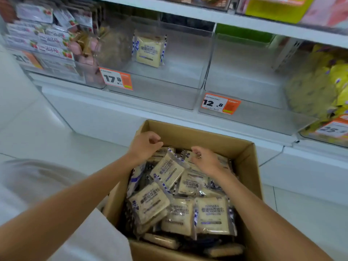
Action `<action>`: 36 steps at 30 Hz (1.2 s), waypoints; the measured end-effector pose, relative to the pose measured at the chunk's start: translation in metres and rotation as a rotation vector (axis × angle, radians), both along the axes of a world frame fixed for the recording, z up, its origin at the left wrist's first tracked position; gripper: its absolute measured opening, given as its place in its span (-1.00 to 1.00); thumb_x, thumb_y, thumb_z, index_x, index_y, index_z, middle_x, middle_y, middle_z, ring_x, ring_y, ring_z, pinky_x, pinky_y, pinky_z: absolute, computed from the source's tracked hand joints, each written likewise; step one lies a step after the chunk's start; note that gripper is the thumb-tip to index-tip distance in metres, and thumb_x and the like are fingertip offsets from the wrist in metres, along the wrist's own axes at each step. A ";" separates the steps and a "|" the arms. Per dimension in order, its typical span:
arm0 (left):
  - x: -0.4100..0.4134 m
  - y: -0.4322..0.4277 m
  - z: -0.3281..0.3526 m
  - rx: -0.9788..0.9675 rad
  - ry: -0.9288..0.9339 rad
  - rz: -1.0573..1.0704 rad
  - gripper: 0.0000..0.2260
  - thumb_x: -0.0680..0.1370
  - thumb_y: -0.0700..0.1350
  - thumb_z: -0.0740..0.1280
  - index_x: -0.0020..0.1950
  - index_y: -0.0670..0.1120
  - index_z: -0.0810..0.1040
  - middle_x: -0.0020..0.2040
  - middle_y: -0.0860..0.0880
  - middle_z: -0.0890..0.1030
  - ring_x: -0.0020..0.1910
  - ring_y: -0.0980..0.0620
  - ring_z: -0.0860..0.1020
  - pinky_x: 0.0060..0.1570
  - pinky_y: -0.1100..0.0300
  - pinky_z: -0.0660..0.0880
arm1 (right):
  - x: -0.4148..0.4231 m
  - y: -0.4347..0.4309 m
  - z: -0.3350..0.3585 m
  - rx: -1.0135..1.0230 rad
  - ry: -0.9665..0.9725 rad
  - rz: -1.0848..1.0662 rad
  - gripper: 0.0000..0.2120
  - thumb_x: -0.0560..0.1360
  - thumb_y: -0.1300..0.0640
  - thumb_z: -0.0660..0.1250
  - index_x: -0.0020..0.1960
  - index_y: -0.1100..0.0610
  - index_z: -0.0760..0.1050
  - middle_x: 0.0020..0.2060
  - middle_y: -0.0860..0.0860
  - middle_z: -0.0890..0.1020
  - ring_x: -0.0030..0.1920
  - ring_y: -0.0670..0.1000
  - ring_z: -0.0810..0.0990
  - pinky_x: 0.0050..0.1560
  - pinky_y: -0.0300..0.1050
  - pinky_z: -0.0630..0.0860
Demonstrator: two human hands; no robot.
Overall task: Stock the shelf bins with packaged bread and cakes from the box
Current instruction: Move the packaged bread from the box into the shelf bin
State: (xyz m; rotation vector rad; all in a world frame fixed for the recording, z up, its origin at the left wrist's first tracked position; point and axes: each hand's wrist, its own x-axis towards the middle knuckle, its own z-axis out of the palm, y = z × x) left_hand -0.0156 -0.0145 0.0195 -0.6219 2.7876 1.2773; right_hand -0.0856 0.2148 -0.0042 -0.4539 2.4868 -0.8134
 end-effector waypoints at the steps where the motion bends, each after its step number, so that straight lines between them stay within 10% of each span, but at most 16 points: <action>1: 0.002 -0.001 -0.003 0.013 -0.002 0.015 -0.83 0.54 -0.03 0.42 0.11 -0.02 0.62 0.00 0.09 0.62 0.04 0.11 0.57 0.00 0.31 0.41 | 0.002 -0.013 -0.008 0.016 -0.040 0.029 -0.45 0.60 0.01 0.27 0.53 0.10 0.22 0.40 0.04 0.44 0.39 0.05 0.40 0.36 -0.05 0.35; 4: 0.006 -0.005 -0.009 0.071 -0.003 0.055 -0.81 0.54 -0.05 0.41 0.15 -0.03 0.61 0.03 0.08 0.63 0.04 0.12 0.56 -0.09 0.42 0.36 | 0.009 -0.045 -0.035 0.111 -0.062 0.131 -0.32 0.55 -0.10 0.31 0.54 0.11 0.13 0.30 0.05 0.50 0.37 0.11 0.35 0.36 0.08 0.33; 7: 0.013 -0.005 -0.015 0.149 -0.032 0.063 -0.80 0.55 -0.04 0.41 0.16 0.00 0.60 0.04 0.10 0.61 0.05 0.16 0.55 -0.02 0.35 0.41 | 0.016 -0.051 -0.045 0.148 -0.007 0.167 -0.66 0.51 0.05 0.39 0.25 0.12 0.46 0.05 0.05 0.52 0.15 0.09 0.45 0.20 -0.02 0.40; 13: 0.020 0.003 -0.032 0.256 -0.090 0.060 -0.78 0.54 -0.05 0.42 0.18 0.03 0.57 0.11 0.09 0.61 0.13 0.11 0.56 0.21 0.16 0.48 | 0.020 -0.026 -0.041 -0.090 -0.264 0.066 -0.52 0.47 0.20 0.44 0.31 0.07 0.32 0.20 -0.02 0.44 0.17 0.01 0.47 0.02 -0.11 0.51; 17: 0.013 0.017 -0.026 0.322 -0.126 0.211 -0.43 0.51 0.09 0.43 0.47 -0.01 0.36 0.33 0.04 0.46 0.32 0.00 0.45 0.24 0.14 0.38 | 0.006 0.011 -0.015 -0.305 -0.254 -0.216 -0.40 0.45 0.20 0.45 0.40 0.00 0.26 0.23 -0.03 0.48 0.17 0.05 0.56 -0.06 -0.10 0.56; 19: 0.005 0.032 -0.020 0.506 -0.246 0.145 -0.22 0.45 0.19 0.46 0.55 -0.05 0.22 0.36 0.03 0.43 0.32 -0.01 0.47 0.27 0.08 0.42 | -0.002 0.032 -0.003 -0.502 -0.367 -0.375 -0.37 0.42 0.22 0.49 0.40 0.01 0.30 0.25 0.06 0.54 0.15 0.10 0.61 0.09 0.13 0.60; 22: -0.007 0.062 -0.022 0.964 -0.371 0.014 -0.52 0.52 0.03 0.42 0.35 -0.18 0.49 0.14 -0.10 0.66 0.01 0.00 0.66 -0.08 0.16 0.59 | -0.006 0.051 0.006 -0.659 -0.498 -0.402 -0.50 0.47 0.18 0.45 0.36 0.08 0.37 0.17 0.10 0.62 0.11 0.10 0.65 0.13 0.10 0.59; 26: -0.012 0.064 -0.042 0.895 -0.270 0.231 -0.71 0.52 -0.08 0.45 0.19 -0.19 0.61 0.06 -0.16 0.70 0.08 -0.15 0.67 0.21 -0.04 0.53 | -0.007 0.070 -0.016 -0.412 -0.345 -0.433 -0.51 0.62 -0.18 0.11 0.45 0.04 0.34 0.34 -0.03 0.49 0.36 0.01 0.44 0.41 0.05 0.32; 31: 0.004 0.031 -0.041 0.839 -0.147 0.348 -0.76 0.57 -0.12 0.38 0.22 -0.16 0.57 0.07 -0.13 0.70 0.04 -0.10 0.68 0.10 -0.08 0.60 | 0.007 0.071 -0.059 0.085 -0.146 -0.140 -0.41 0.63 -0.24 -0.10 0.58 -0.01 0.08 0.57 -0.05 0.08 0.57 0.02 -0.01 0.55 0.06 -0.06; 36: 0.007 0.018 -0.035 0.854 -0.095 0.337 -0.78 0.60 -0.14 0.33 0.25 -0.08 0.55 0.10 -0.09 0.69 0.07 -0.08 0.67 0.02 -0.01 0.61 | 0.027 0.045 -0.056 0.111 0.085 0.111 -0.64 0.65 -0.10 0.06 0.37 -0.09 0.45 0.41 -0.07 0.35 0.46 0.02 0.20 0.45 0.07 0.06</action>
